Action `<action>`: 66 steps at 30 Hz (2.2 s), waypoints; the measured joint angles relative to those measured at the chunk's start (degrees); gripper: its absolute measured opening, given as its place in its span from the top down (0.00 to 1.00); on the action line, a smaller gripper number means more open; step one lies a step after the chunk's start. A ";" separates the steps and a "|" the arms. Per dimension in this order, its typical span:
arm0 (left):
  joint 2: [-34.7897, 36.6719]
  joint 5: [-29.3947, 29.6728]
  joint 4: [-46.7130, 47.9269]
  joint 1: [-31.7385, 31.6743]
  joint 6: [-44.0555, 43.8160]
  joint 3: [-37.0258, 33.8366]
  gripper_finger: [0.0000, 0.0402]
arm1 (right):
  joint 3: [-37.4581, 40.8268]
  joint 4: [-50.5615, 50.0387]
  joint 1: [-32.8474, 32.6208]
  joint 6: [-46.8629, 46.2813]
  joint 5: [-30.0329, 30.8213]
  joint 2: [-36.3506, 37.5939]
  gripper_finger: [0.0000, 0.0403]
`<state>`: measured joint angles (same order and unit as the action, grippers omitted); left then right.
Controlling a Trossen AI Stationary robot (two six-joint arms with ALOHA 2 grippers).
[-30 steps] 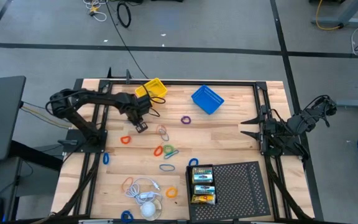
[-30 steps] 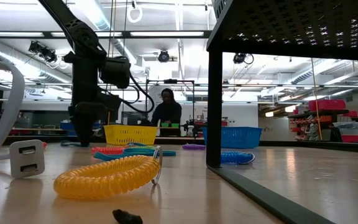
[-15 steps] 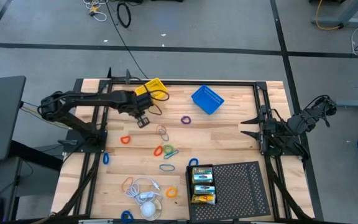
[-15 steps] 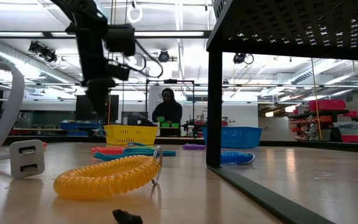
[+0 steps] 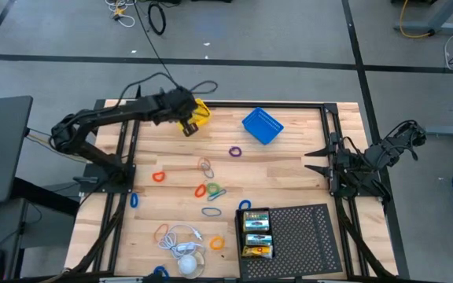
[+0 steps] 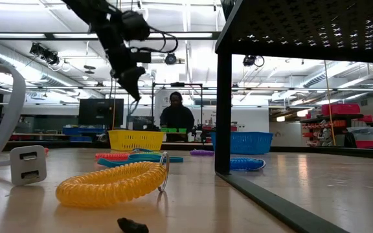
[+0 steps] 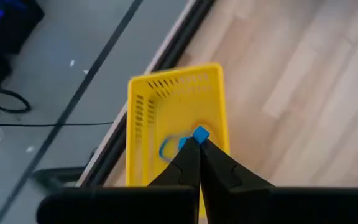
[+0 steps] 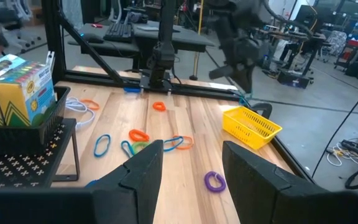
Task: Pick & Place Office Desk Supplies
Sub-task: Put the blue rubber band into the yellow basket
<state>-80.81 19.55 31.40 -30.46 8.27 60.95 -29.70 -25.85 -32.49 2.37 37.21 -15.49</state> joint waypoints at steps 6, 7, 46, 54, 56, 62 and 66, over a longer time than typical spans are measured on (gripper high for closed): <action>-5.21 -8.50 -0.44 -5.96 2.07 -0.14 1.00 | -0.01 0.40 -0.02 -0.17 -0.02 0.00 0.56; -6.36 -8.96 -0.60 -6.59 2.18 -0.14 1.00 | 0.01 0.40 -0.02 -0.15 -0.02 0.00 0.56; -11.35 -21.67 2.09 14.09 11.71 -0.09 0.48 | 0.00 0.31 0.00 -0.17 1.56 0.00 0.56; -12.12 -21.51 -3.33 20.85 6.48 -0.03 0.49 | 0.01 0.31 0.00 -0.48 1.66 0.00 0.56; -13.54 -21.46 -3.58 20.80 5.55 -0.03 0.49 | -0.01 0.31 0.00 -0.48 1.66 0.00 0.56; -19.02 -21.89 -3.47 20.77 4.84 -0.05 0.50 | -0.01 0.31 -0.01 -0.61 1.66 -0.02 0.56; -21.66 -21.02 -3.27 20.77 5.52 -0.05 0.50 | 0.00 0.29 -0.02 -0.61 1.66 0.00 0.56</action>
<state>-102.47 -1.46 28.13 -9.69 13.79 60.90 -29.70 -25.56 -32.51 1.76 38.87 -15.49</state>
